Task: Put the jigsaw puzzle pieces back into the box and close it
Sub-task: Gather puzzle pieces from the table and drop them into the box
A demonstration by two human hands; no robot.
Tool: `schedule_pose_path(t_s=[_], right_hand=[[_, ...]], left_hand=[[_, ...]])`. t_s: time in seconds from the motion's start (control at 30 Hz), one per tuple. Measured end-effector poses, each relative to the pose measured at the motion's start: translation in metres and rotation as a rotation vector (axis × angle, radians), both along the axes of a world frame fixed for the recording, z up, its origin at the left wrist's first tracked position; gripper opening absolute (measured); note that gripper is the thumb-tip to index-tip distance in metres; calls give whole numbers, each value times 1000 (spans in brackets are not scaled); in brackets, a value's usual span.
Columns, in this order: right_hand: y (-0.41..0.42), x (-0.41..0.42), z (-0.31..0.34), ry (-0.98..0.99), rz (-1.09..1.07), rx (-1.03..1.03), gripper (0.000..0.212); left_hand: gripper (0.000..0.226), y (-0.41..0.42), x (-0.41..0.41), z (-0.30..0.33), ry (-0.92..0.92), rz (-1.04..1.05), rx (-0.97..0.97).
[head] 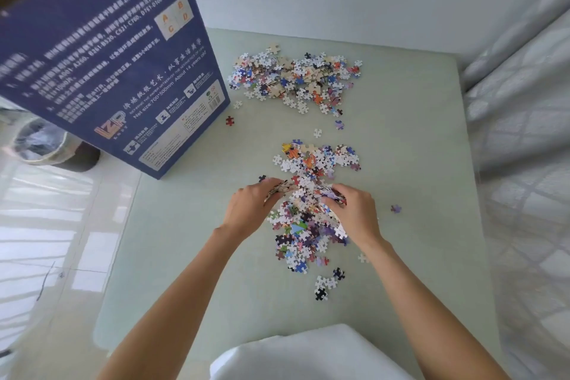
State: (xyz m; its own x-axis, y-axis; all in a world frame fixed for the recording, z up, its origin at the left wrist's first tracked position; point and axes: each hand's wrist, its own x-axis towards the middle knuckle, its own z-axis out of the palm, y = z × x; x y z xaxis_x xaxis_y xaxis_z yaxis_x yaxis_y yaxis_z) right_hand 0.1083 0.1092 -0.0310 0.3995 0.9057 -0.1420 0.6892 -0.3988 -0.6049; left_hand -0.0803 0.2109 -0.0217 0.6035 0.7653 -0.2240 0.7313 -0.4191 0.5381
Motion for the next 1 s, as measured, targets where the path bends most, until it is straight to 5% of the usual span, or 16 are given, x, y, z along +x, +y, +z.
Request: schedule_pose_path(t_s=[0.3, 0.5, 0.63, 0.77, 1.0], right_hand=[[61, -17, 119, 160, 167, 278, 34], [139, -35, 219, 164, 322, 542, 27], [189, -50, 270, 166, 406, 682, 15], [248, -68, 301, 127, 448, 782, 21], [323, -113, 310, 54, 665, 841, 23]], left_hand=[[24, 47, -53, 123, -343, 142, 262], [27, 115, -85, 236, -445, 294, 644], [25, 156, -104, 260, -338, 399, 804], [27, 173, -112, 252, -68, 480, 700], [32, 179, -114, 249, 141, 503, 528]])
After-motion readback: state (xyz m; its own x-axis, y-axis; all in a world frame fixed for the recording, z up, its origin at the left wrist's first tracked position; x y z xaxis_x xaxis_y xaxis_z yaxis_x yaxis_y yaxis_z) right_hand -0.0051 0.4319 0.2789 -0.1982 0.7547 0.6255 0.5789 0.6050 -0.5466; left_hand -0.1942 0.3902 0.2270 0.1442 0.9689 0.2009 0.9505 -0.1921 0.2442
